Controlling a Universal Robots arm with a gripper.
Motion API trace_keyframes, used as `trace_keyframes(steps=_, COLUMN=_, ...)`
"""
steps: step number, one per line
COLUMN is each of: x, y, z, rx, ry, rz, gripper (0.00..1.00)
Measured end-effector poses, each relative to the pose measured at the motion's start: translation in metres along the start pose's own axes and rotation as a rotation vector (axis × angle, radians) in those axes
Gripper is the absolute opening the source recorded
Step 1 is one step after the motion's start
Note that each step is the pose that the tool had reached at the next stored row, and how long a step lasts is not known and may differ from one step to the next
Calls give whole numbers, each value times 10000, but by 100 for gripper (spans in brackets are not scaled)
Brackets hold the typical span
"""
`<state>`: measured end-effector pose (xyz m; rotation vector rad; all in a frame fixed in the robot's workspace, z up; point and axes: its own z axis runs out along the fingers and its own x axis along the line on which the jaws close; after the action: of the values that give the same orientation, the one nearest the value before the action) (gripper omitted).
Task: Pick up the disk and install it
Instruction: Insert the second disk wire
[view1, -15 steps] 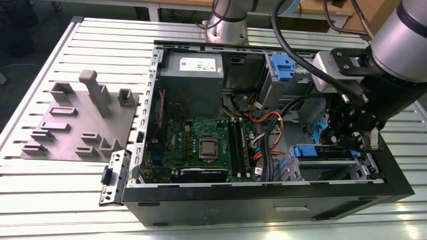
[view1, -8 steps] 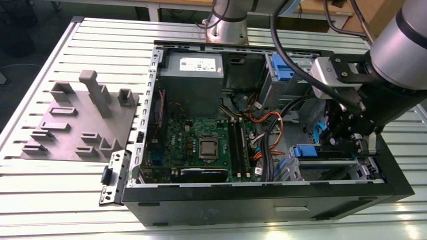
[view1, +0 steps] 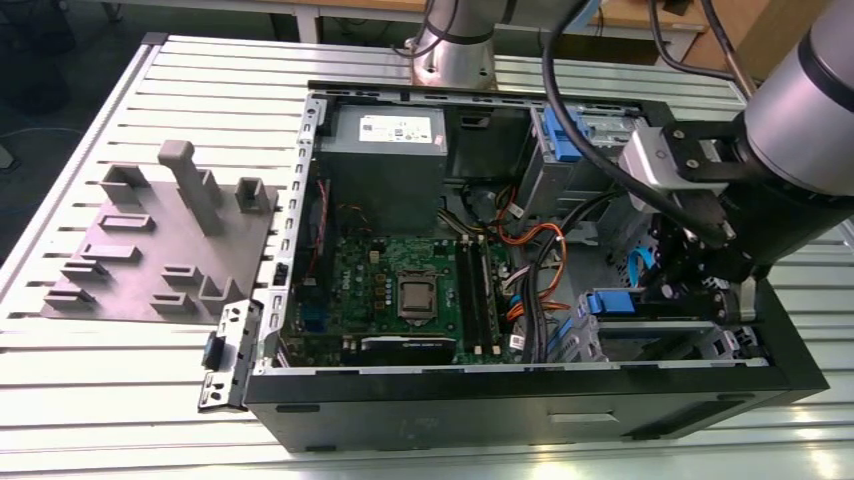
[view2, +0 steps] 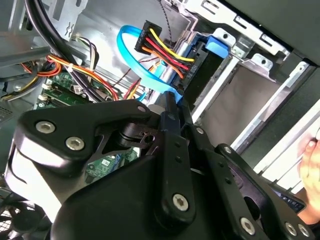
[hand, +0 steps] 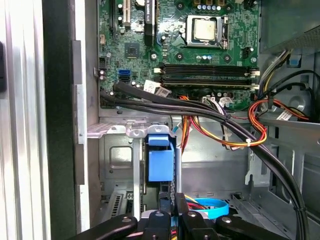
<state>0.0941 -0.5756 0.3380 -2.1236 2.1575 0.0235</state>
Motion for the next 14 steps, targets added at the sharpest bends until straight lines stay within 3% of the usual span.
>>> trace_keyframes(steps=14, x=9, y=-3, z=31, rx=4, ry=-3, rz=-2, gripper=16)
